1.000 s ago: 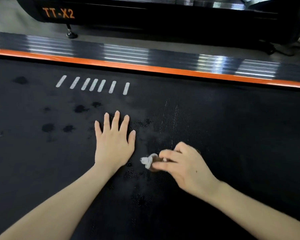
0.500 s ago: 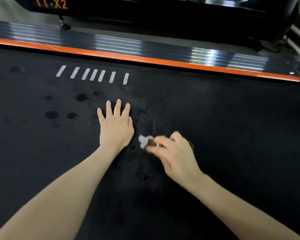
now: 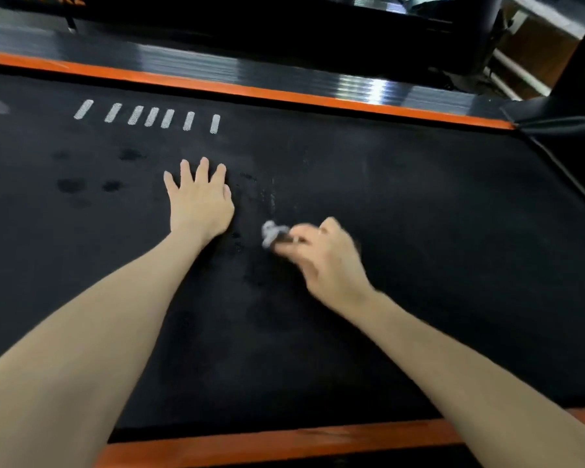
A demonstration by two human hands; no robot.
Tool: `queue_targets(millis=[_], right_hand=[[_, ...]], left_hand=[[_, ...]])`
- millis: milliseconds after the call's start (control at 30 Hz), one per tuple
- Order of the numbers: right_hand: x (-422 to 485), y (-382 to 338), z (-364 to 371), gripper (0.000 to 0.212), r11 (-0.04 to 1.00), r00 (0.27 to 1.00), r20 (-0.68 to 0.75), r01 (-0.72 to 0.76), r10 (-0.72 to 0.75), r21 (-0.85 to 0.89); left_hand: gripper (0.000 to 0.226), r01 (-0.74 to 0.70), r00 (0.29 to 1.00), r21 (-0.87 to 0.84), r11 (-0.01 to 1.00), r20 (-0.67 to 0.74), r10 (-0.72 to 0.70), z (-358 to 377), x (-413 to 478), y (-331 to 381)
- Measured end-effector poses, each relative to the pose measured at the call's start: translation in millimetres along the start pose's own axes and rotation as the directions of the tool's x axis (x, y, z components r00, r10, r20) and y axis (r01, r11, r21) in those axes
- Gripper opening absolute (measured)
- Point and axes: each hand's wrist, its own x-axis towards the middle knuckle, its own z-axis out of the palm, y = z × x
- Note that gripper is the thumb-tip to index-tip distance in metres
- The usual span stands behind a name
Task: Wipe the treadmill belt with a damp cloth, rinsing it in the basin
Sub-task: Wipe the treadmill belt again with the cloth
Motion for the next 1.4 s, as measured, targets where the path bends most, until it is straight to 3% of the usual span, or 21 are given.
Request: queue_targets(millis=[67,167,400,533,633,767,867,1033,1133,1233,1400], right_hand=[[-44,-23,-20,0.032,0.983,0.976,0.14,0.154,-0.168,0.105],[-90,-17,-45,0.028,0.957,0.937,0.234,0.214,-0.258,0.196],[-71,18,-30,0.028,0.975,0.974,0.11,0.184,-0.198,0.123],[-1,32,1,0.027,0.996,1.0,0.019,0.018,-0.02,0.083],[47,33,24,0.026,0.996,0.998,0.031,-0.054,0.051,0.078],[59,31,38,0.023,0.996,1.0,0.009,-0.027,0.026,0.081],[43,21,33,0.019,0.985,0.996,-0.045,0.079,-0.072,0.156],[-20,-19,-3,0.025,0.871,0.916,0.078,0.346,-0.394,0.349],[-53,-21,-23,0.025,0.825,0.852,0.193,0.375,-0.487,0.423],[-78,-6,-45,0.025,0.822,0.828,0.267,0.342,-0.493,0.455],[-107,1,-68,0.025,0.88,0.889,0.305,0.189,-0.342,0.435]], left_hand=[[0.049,-0.009,1.0,-0.013,1.0,-0.008,0.008,0,-1,-2],[0.049,-0.011,1.0,-0.038,0.999,0.013,0.011,-5,-3,-2],[0.049,0.009,0.998,-0.06,0.998,0.064,-0.005,-23,-26,-13],[0.047,-0.035,0.999,-0.078,0.996,0.034,0.038,-37,-50,-24],[0.047,-0.022,0.996,-0.081,0.996,0.083,0.029,-48,-72,-37],[0.048,-0.046,0.967,0.014,0.999,0.25,0.042,-49,-99,-57],[0.049,-0.064,0.965,0.04,0.997,0.257,0.052,-40,-107,-65],[0.049,-0.039,0.968,0.026,0.999,0.247,0.031,-33,-110,-63],[0.048,-0.05,0.972,0.037,0.998,0.232,0.04,-31,-109,-66],[0.048,-0.078,0.978,0.055,0.995,0.198,0.066,-29,-110,-68],[0.051,-0.154,0.972,0.077,0.985,0.193,0.137,-30,-106,-72]])
